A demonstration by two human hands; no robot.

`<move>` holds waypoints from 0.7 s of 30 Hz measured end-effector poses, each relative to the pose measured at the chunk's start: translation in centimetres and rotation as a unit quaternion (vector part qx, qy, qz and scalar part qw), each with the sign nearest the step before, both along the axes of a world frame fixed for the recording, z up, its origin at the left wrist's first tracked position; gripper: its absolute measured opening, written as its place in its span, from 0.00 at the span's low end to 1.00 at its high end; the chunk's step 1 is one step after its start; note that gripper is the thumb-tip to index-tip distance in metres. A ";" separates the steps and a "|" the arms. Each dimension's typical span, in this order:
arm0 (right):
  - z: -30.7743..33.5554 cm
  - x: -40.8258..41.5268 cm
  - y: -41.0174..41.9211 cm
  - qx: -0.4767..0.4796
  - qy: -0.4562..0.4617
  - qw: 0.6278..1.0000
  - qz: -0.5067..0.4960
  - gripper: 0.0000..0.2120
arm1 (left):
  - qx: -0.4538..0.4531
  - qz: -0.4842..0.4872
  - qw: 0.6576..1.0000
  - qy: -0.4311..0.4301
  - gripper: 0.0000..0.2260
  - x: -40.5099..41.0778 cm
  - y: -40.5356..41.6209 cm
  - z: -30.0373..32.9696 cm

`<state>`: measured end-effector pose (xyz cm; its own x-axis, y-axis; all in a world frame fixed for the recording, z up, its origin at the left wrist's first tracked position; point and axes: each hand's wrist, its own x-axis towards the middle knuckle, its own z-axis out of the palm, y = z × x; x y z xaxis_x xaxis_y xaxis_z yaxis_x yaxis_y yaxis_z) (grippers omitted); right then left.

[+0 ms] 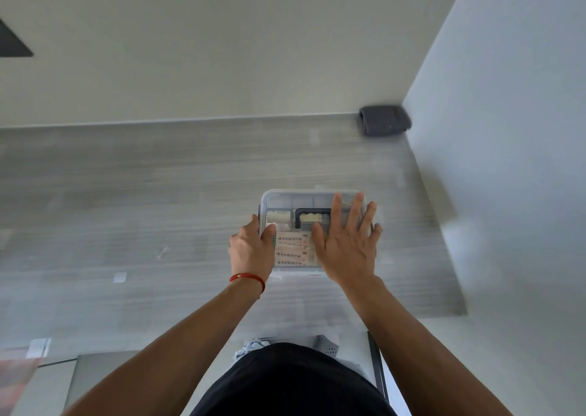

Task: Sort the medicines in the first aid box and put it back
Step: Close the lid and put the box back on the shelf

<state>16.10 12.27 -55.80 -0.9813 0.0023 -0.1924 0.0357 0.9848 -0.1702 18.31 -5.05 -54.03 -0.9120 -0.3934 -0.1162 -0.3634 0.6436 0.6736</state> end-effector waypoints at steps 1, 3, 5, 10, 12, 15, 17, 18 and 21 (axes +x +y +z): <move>0.1 0.0 0.0 -0.005 -0.005 1.000 0.001 0.38 | 0.001 0.002 1.000 0.004 0.11 0.1 0.1 -0.1; 0.5 -0.2 0.2 -0.023 -0.022 0.999 0.011 0.38 | 0.023 0.013 1.000 0.009 0.10 0.4 0.1 -0.5; 0.9 -0.4 1.3 -0.086 -0.034 0.995 0.023 0.39 | 0.087 0.028 0.996 0.004 0.14 0.9 -0.5 -0.9; 1.7 0.6 6.2 -0.403 -0.063 0.908 -0.095 0.27 | 0.422 0.016 0.904 -0.074 0.18 2.0 -2.2 -1.8; 1.4 1.6 8.2 -0.500 -0.146 0.845 -0.122 0.26 | 0.493 0.068 0.862 -0.096 0.19 2.2 -2.4 -2.1; -0.2 3.2 9.7 -0.572 -0.224 0.778 -0.129 0.28 | 0.536 0.099 0.830 -0.116 0.22 2.5 -2.4 -2.3; -0.8 3.9 9.3 -0.602 -0.224 0.755 -0.129 0.28 | 0.540 0.096 0.829 -0.112 0.22 2.8 -2.1 -2.0; -0.8 3.9 9.0 -0.618 -0.217 0.742 -0.142 0.29 | 0.534 0.096 0.833 -0.106 0.22 2.9 -1.9 -1.7; 0.6 4.1 8.9 -0.608 -0.193 0.755 -0.155 0.31 | 0.496 0.087 0.860 -0.087 0.23 3.4 -1.2 0.2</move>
